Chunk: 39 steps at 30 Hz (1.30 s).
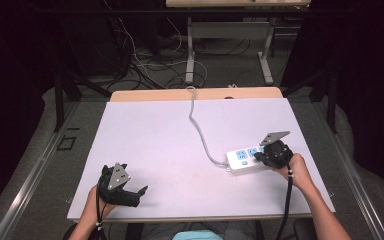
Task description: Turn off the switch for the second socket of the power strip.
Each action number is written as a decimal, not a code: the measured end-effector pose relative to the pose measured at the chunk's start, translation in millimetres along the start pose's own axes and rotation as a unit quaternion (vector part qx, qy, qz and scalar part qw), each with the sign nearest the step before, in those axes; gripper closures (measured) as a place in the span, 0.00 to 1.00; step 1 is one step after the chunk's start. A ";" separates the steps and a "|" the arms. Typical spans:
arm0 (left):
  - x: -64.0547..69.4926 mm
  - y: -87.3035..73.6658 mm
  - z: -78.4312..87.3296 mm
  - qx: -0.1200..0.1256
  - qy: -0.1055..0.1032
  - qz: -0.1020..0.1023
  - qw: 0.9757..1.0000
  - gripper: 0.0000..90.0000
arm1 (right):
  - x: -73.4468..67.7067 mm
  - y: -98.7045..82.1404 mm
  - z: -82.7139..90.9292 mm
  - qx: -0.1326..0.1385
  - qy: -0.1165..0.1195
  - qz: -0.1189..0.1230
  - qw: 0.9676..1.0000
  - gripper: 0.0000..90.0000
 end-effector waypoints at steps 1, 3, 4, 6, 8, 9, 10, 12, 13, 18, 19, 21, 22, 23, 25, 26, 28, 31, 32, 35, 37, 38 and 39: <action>0.0 0.0 0.0 0.000 0.000 0.001 1.000 0.00 | -0.1 0.1 0.0 -0.001 0.000 0.001 1.000 0.99; 0.0 -0.1 -0.2 -0.001 0.000 0.001 1.000 0.00 | -0.4 0.4 -0.2 0.000 0.005 0.006 1.000 1.00; 0.0 -0.1 -0.2 -0.001 0.000 0.001 1.000 0.00 | -0.4 0.3 -0.2 0.000 0.005 0.005 1.000 1.00; 0.2 -0.1 -0.2 0.000 0.000 0.001 1.000 0.00 | -0.1 -0.1 0.2 0.000 -0.001 0.001 1.000 1.00; 0.3 -0.1 -0.2 -0.001 0.000 0.001 1.000 0.00 | -0.9 0.2 -0.8 0.007 0.005 -0.003 1.000 1.00; 0.3 -0.1 -0.1 -0.001 0.000 0.001 1.000 0.00 | -0.4 0.1 -0.1 0.002 0.002 0.001 1.000 1.00; 0.3 -0.1 -0.1 0.000 0.000 0.001 1.000 0.00 | -1.4 0.0 -0.7 0.006 0.005 -0.006 1.000 1.00; 0.3 -0.1 -0.1 0.000 0.000 0.001 1.000 0.00 | -1.2 -0.3 0.1 0.001 0.003 -0.005 1.000 1.00; 0.3 -0.1 -0.1 -0.001 0.000 0.001 1.000 0.00 | -1.1 -0.4 0.1 0.001 0.003 -0.005 1.000 1.00; 0.3 -0.1 -0.1 0.000 0.000 0.001 1.000 0.00 | -0.1 -0.3 0.3 0.002 -0.001 -0.004 1.000 0.99; 0.3 -0.1 -0.1 0.000 0.000 0.001 1.000 0.00 | -0.3 -0.4 0.3 0.002 -0.001 -0.005 1.000 0.99; 0.3 -0.1 -0.1 0.000 0.000 0.001 1.000 0.00 | -0.2 -0.5 0.4 0.002 0.000 -0.004 1.000 0.99; 0.2 -0.1 0.0 0.000 0.000 0.001 1.000 0.00 | -0.8 -0.6 0.2 0.001 0.004 -0.006 1.000 0.99; 0.2 -0.1 -0.1 0.000 -0.001 0.001 1.000 0.00 | -0.4 -0.6 0.3 0.002 0.001 -0.006 1.000 0.99; 0.2 0.0 -0.3 0.000 -0.001 0.001 1.000 0.00 | 0.1 -0.6 0.7 0.002 0.003 -0.002 1.000 0.99; -0.1 0.0 -0.3 0.000 0.000 -0.001 1.000 0.00 | -0.1 -0.6 0.5 0.002 0.004 -0.003 1.000 0.99; -0.2 -0.2 -0.3 -0.001 0.001 -0.001 1.000 0.00 | 0.2 -0.6 0.7 0.001 0.003 -0.002 1.000 0.99; 0.0 -0.4 0.2 -0.001 0.000 -0.001 1.000 0.00 | 0.2 -0.6 0.8 0.002 0.003 -0.002 1.000 0.98; -0.4 -0.4 0.3 -0.002 0.001 -0.003 1.000 0.00 | 0.3 -0.6 0.8 0.002 0.003 -0.002 1.000 0.98; 0.7 -0.4 0.1 -0.001 0.000 0.001 1.000 0.00 | 0.9 -0.4 0.6 0.005 0.001 0.000 1.000 0.96; 0.6 -0.3 -0.1 -0.002 0.000 0.000 1.000 0.00 | 0.9 -0.6 1.6 0.006 0.001 -0.005 1.000 0.90; 0.6 -0.1 -0.1 -0.001 0.000 0.000 1.000 0.00 | 0.9 -0.9 2.3 0.005 0.007 -0.003 1.000 0.86; 0.4 -0.1 -0.4 -0.001 0.000 0.001 1.000 0.00 | 1.2 -1.2 2.9 0.006 0.006 -0.005 1.000 0.82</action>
Point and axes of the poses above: each handheld gripper's, and its own axes: z roughly backward along the jaws, y roughly out of its top, x roughly to its right, the point moved 5 cm from there along -z, roughly forward along the jaws, and after that the axes turned 4 degrees about -z, right-handed, at the moved point
